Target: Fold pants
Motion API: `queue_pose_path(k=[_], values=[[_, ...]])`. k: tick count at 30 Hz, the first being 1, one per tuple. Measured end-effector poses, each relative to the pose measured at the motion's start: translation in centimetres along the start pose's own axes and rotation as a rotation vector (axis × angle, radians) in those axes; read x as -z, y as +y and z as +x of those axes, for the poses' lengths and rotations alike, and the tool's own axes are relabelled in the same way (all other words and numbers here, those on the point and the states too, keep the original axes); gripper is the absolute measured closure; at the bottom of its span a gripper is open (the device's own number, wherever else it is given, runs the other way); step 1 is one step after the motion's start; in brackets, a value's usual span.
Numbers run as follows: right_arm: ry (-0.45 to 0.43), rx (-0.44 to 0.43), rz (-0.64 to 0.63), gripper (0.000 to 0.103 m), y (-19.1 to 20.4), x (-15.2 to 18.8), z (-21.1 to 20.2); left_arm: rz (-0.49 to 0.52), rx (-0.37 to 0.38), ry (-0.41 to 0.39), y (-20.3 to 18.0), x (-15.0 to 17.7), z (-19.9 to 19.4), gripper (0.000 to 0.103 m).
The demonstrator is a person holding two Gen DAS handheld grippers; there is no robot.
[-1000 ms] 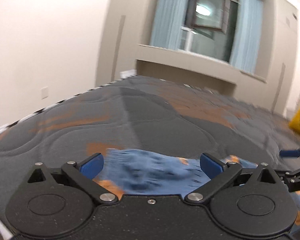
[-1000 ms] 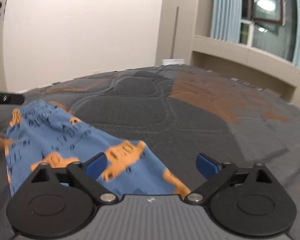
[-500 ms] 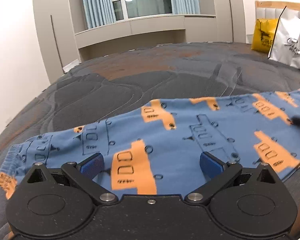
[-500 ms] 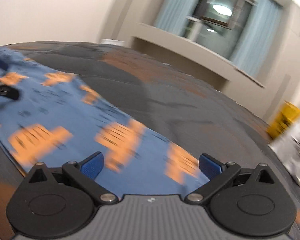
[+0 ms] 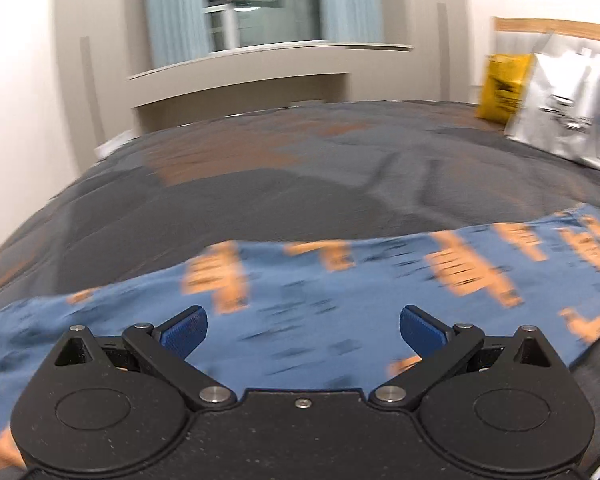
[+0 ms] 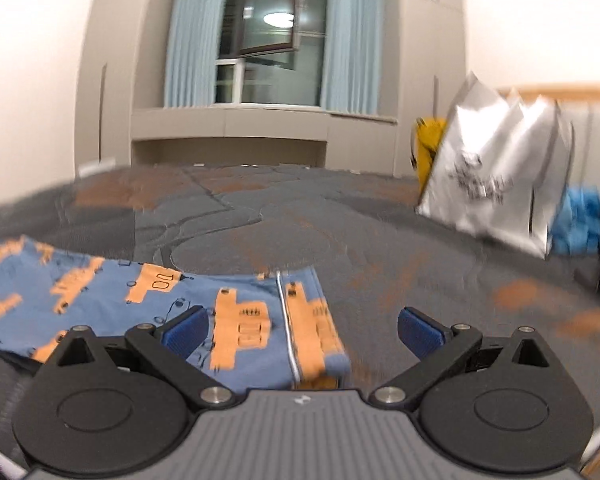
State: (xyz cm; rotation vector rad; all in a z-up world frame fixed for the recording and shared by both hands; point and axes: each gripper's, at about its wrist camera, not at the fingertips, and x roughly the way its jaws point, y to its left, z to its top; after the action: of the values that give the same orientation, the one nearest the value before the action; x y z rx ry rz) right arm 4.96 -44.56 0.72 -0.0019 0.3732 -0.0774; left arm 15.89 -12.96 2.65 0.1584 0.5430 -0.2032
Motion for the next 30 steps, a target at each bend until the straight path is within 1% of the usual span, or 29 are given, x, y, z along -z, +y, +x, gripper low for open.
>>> queue_pose_path(k=[3, 5, 7, 9, 11, 13, 14, 16, 19, 20, 22, 23, 24, 25, 27, 28, 29, 30], values=[[0.047, -0.058, 0.103, 0.000, -2.1, 0.9, -1.2, 0.048, 0.077, -0.011, -3.4, -1.2, 1.1, 0.001], [0.102, -0.105, 0.188, 0.000, -3.1, 1.0, -1.4, 0.065, 0.114, -0.018, -5.4, -1.9, 1.7, 0.001], [0.174, -0.173, 0.302, 0.000, -3.9, 1.2, -1.2, 0.056, 0.150, -0.022, -7.2, -2.6, 2.4, 0.001], [0.169, -0.204, 0.347, 0.000, -4.5, 1.0, -1.3, 0.045, 0.186, -0.005, -8.6, -3.1, 3.6, 0.001], [0.192, -0.264, 0.391, 0.000, -5.1, 0.7, -0.9, 0.056, 0.199, 0.027, -9.7, -3.0, 4.9, 0.001], [0.213, -0.323, 0.448, 0.000, -5.5, 0.6, -0.2, 0.074, 0.185, 0.061, -10.4, -2.6, 6.0, 0.001], [0.216, -0.331, 0.464, 0.000, -5.5, 0.6, 0.3, 0.073, 0.182, 0.079, -10.5, -2.4, 6.4, 0.001], [0.202, -0.330, 0.510, 0.000, -5.7, 0.5, 0.6, 0.034, 0.200, 0.089, -9.9, -2.1, 6.7, 0.001], [0.143, -0.315, 0.621, 0.000, -6.5, 1.1, 0.4, -0.024, 0.215, 0.100, -8.8, -2.3, 6.8, 0.001], [0.121, -0.304, 0.649, 0.002, -6.6, 1.3, 0.5, -0.048, 0.219, 0.096, -8.4, -2.5, 6.7, 0.001], [0.083, -0.260, 0.673, 0.015, -6.4, 1.4, 0.4, -0.101, 0.238, 0.082, -7.7, -3.0, 6.4, 0.001], [0.064, -0.240, 0.671, 0.029, -6.2, 1.5, 0.3, -0.132, 0.260, 0.072, -7.4, -3.3, 6.3, 0.001], [0.058, -0.225, 0.664, 0.036, -6.0, 1.5, 0.4, -0.163, 0.289, 0.061, -7.1, -3.6, 6.1, 0.001], [0.065, -0.209, 0.652, 0.038, -5.7, 1.6, 0.6, -0.190, 0.320, 0.054, -7.0, -4.0, 6.0, 0.001], [0.077, -0.157, 0.586, 0.055, -4.8, 1.6, 0.8, -0.243, 0.394, 0.046, -7.0, -5.0, 6.0, 0.001], [0.075, -0.126, 0.537, 0.059, -4.2, 1.5, 0.8, -0.259, 0.429, 0.045, -7.2, -5.4, 6.0, 0.001], [0.067, -0.100, 0.488, 0.068, -3.5, 1.4, 0.7, -0.274, 0.471, 0.049, -7.4, -5.9, 6.2, 0.001], [0.051, -0.067, 0.418, 0.079, -2.6, 1.1, 0.5, -0.285, 0.512, 0.055, -7.7, -6.4, 6.4, 0.001]])
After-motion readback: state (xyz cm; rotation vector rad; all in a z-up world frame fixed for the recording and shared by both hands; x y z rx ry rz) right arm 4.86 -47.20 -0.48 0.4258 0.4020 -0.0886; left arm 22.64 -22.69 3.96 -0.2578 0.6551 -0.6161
